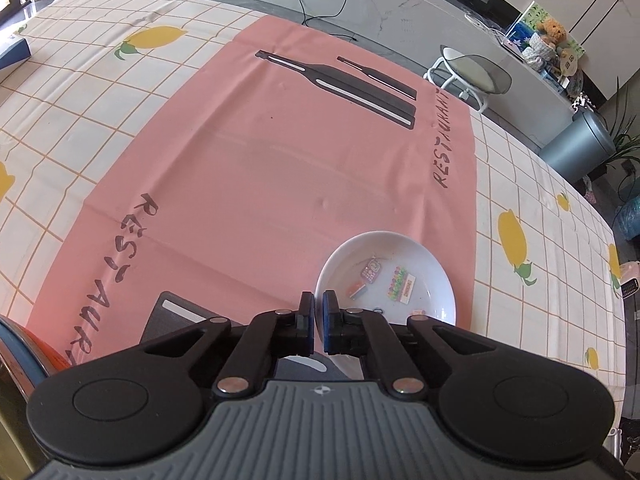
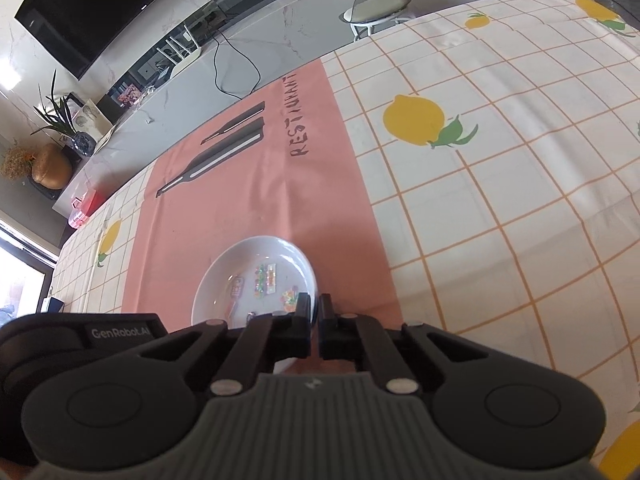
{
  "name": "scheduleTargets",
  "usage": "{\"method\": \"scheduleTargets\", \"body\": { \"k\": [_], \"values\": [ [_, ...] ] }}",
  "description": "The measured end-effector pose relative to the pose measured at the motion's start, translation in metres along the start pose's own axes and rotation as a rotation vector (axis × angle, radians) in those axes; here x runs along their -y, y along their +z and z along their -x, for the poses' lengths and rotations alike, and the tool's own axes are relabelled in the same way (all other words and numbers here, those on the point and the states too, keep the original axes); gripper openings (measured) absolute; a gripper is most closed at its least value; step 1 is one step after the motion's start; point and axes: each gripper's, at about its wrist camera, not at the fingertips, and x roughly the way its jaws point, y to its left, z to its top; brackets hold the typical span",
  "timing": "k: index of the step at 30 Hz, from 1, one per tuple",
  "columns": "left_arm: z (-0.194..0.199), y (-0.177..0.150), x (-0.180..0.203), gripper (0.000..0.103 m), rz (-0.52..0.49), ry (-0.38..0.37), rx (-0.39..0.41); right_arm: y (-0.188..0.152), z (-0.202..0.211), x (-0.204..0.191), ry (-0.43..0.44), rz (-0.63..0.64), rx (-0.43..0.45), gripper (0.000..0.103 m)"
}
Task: Organize plates and bowls
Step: 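Close both grippers on the sticker dish rim and lift it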
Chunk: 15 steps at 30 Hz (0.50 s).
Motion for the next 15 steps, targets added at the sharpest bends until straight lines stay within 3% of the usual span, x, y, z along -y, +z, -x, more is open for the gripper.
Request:
{"method": "scheduleTargets", "body": {
  "k": [15],
  "values": [
    [0.054,-0.028,0.007,0.002,-0.031,-0.088,0.024,-0.019,0.063,0.007,0.009,-0.009,0.074,0.0]
  ]
}}
